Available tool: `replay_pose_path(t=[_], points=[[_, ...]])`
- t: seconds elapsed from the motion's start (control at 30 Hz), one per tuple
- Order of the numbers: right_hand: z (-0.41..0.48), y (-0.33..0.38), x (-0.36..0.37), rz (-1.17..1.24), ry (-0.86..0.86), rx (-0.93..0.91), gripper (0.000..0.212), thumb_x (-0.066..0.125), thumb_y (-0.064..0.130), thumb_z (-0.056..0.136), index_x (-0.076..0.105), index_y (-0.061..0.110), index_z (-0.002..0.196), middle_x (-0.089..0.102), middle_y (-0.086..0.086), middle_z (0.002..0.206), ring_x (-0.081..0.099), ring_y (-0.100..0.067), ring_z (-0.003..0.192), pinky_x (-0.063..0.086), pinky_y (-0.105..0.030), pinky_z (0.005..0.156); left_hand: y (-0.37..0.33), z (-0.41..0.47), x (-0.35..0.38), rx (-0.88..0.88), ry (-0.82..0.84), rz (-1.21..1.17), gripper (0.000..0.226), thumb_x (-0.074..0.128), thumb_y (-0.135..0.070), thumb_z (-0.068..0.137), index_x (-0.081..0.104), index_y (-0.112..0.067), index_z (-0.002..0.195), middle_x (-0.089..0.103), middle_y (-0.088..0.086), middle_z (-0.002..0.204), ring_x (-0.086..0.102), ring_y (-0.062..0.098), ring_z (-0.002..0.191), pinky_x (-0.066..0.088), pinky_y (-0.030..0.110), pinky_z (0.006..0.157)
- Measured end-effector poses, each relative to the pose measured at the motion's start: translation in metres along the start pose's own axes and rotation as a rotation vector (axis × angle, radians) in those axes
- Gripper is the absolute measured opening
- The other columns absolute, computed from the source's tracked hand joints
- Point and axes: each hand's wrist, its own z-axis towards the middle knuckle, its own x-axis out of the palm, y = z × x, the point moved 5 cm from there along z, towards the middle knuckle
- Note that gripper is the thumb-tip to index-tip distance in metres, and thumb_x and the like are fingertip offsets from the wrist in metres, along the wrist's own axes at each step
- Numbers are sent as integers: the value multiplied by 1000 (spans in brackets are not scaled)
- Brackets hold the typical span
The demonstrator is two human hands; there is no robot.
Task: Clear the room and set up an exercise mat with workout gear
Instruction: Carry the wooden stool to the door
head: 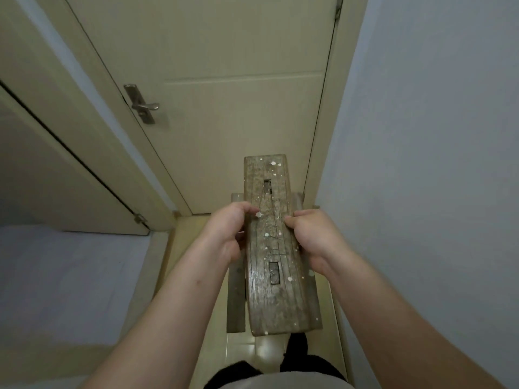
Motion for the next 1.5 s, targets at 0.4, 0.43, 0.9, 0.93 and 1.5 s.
replay_pose_path(t=[0.4,0.43,0.9,0.93,1.5], points=[[211,65,-10,-101,-78,208,19,58,16,93,69,4,103,74,-18,96,72,-35,89,60,-55,79,-92,197,70,-146,38,33,12,60,-15,91,68,-10,99,68,8,86,63,22,72,49,30,54],[228,65,-11,-105,-86,229,19,57,16,95,68,5,104,74,-16,96,72,-32,89,61,-49,79,-96,216,76,-161,45,43,13,60,-15,91,68,-10,99,68,8,86,63,22,72,49,31,55],[449,-37,-37,-105,-76,437,17,51,10,99,68,9,102,71,-14,100,69,-29,92,60,-44,85,-36,454,154,-303,46,85,25,55,-1,89,71,-10,106,70,-2,60,66,10,48,49,21,44],[464,-51,-37,-101,-67,444,18,51,10,100,68,12,94,71,-14,99,69,-29,93,59,-45,87,-24,471,157,-297,44,77,26,55,0,89,71,-11,107,72,-2,64,67,9,50,49,21,45],[712,-343,-40,-324,-146,465,29,44,12,101,68,1,113,67,-17,112,64,-33,103,56,-47,92,231,769,181,-372,72,48,38,57,-11,98,60,-19,135,70,2,109,65,18,99,55,31,76]])
